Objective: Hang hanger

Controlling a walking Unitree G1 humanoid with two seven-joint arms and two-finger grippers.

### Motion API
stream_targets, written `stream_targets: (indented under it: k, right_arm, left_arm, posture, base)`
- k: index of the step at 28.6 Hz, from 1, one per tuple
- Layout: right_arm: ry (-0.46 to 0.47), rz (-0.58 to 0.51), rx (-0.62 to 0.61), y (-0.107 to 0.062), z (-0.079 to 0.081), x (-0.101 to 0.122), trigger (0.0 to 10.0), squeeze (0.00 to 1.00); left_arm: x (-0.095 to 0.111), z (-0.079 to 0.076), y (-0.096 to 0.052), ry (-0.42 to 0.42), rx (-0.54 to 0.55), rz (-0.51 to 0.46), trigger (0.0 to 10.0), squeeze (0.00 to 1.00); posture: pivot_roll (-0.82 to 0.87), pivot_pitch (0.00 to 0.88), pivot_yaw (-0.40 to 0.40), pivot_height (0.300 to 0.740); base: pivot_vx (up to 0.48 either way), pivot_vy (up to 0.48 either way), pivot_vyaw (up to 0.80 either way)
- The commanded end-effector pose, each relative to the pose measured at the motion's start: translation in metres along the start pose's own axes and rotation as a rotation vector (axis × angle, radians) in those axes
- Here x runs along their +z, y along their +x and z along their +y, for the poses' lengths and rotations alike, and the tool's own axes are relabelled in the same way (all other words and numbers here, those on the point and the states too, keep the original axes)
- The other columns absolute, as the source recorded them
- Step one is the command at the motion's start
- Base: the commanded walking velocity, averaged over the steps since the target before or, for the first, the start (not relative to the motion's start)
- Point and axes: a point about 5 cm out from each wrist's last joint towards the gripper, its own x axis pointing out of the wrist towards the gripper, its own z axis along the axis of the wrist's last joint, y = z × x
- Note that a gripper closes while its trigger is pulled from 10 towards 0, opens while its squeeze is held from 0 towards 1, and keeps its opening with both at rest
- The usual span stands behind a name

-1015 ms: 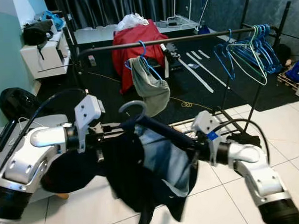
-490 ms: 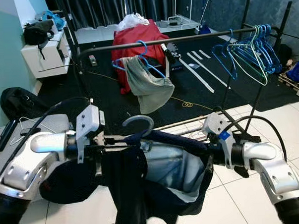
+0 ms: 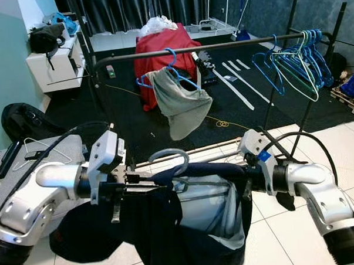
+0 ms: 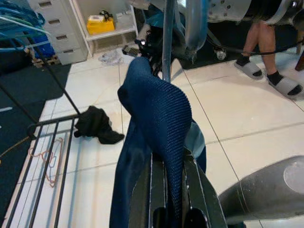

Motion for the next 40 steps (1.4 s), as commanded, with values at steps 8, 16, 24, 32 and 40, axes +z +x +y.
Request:
stream_targets:
  k: [8, 16, 24, 32, 40]
  right_arm:
    - [-0.011, -0.083, 0.070, 0.019, 0.009, 0.018, 0.0, 0.00]
    - [-0.027, -0.112, 0.082, 0.032, 0.010, 0.025, 0.0, 0.00]
    - [-0.050, -0.155, 0.071, 0.042, 0.010, 0.034, 0.0, 0.00]
    - [-0.074, -0.218, 0.063, 0.055, 0.010, 0.047, 0.0, 0.00]
    - [-0.064, -0.286, 0.143, 0.075, 0.027, 0.060, 0.0, 0.00]
  left_arm:
    - [-0.007, -0.004, 0.005, 0.046, -0.024, 0.126, 0.0, 0.00]
    - [-0.012, -0.015, 0.013, 0.047, -0.093, 0.174, 0.0, 0.00]
    - [-0.019, -0.018, 0.028, 0.062, -0.065, 0.241, 0.0, 0.00]
    - [-0.018, -0.024, 0.044, 0.063, -0.066, 0.233, 0.0, 0.00]
    - [-0.024, -0.016, 0.057, 0.011, 0.081, 0.215, 0.0, 0.00]
  posture:
    - [-0.10, 0.053, 0.012, 0.740]
    - [-0.10, 0.051, 0.011, 0.740]
    - [-0.10, 0.050, 0.010, 0.740]
    - [-0.10, 0.048, 0.006, 0.740]
    - [-0.09, 0.050, 0.004, 0.740]
  base:
    - [0.000, 0.000, 0.00]
    - [0.000, 0.000, 0.00]
    - [0.000, 0.000, 0.00]
    - [0.000, 0.000, 0.00]
    - [0.000, 0.000, 0.00]
